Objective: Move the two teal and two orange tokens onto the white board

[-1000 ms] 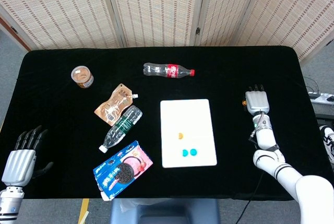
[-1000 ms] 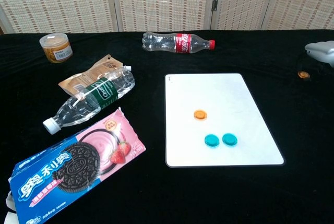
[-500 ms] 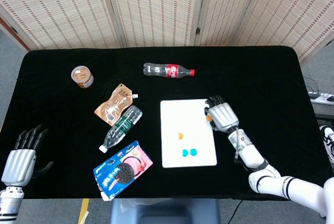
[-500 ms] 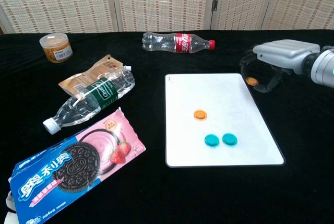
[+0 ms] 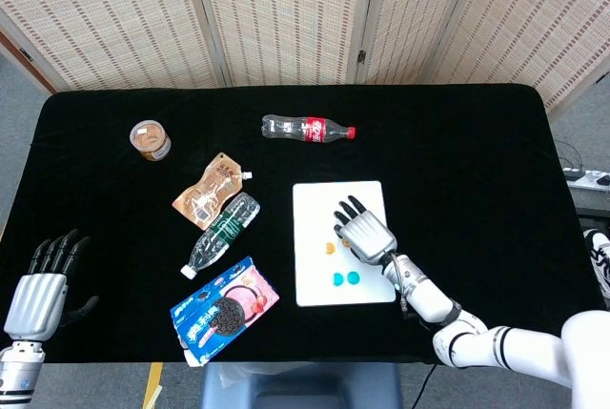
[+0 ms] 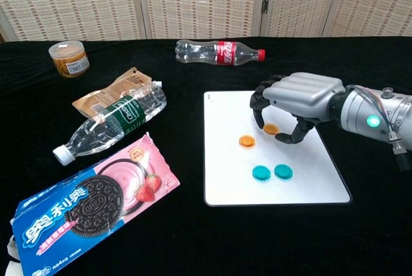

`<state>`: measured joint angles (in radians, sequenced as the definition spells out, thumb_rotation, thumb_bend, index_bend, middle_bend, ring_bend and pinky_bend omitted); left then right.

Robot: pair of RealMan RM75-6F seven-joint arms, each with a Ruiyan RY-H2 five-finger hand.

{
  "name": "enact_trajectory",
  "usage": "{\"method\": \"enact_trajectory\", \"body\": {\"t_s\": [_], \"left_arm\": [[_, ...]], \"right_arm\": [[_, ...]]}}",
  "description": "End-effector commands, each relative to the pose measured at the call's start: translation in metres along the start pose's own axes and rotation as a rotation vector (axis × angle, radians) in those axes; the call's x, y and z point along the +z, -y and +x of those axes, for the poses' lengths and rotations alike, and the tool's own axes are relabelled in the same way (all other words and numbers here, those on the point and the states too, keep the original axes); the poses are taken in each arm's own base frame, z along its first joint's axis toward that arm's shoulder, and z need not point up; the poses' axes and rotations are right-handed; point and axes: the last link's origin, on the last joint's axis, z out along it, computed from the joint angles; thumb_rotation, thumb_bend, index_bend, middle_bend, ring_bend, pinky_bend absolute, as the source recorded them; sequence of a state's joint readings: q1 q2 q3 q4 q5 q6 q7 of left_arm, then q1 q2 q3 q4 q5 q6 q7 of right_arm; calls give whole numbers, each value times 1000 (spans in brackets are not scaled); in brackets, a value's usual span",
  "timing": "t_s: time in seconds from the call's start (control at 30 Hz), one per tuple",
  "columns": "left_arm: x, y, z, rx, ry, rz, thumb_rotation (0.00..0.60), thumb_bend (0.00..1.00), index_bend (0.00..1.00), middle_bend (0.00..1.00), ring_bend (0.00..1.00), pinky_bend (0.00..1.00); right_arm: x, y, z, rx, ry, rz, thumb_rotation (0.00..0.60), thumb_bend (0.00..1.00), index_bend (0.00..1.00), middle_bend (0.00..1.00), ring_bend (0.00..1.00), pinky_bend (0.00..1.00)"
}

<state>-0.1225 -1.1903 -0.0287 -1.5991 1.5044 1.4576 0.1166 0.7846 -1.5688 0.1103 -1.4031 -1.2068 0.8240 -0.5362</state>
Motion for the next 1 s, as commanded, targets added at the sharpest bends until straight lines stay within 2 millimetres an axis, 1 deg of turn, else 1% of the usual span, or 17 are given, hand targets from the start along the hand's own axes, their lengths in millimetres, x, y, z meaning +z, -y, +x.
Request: {"method": "enact_trajectory", "body": {"t_s": [0.03,0.6,0.87,1.0], "left_arm": [[0,1,0,-1,0,2,600,249,103,36,54,0],[-2,3,0,-7,-7,7,600,250,103,36,54,0],[-2,4,-1,-9,-5,11,600,250,103,36,54,0],[-2,4,-1,-9,-7,9,600,250,103,36,54,0]], "right_arm": [[1,4,-2,-10,2,9,600,449,499,191,64,0],[1,8,-4,-35,-2,14,600,449,438,177,57,0],[1,9,-5,-29,2,17,600,449,359,171,44,0],[0,8,-2,-22,-6,15,600,449,337,171,42,0]]}}
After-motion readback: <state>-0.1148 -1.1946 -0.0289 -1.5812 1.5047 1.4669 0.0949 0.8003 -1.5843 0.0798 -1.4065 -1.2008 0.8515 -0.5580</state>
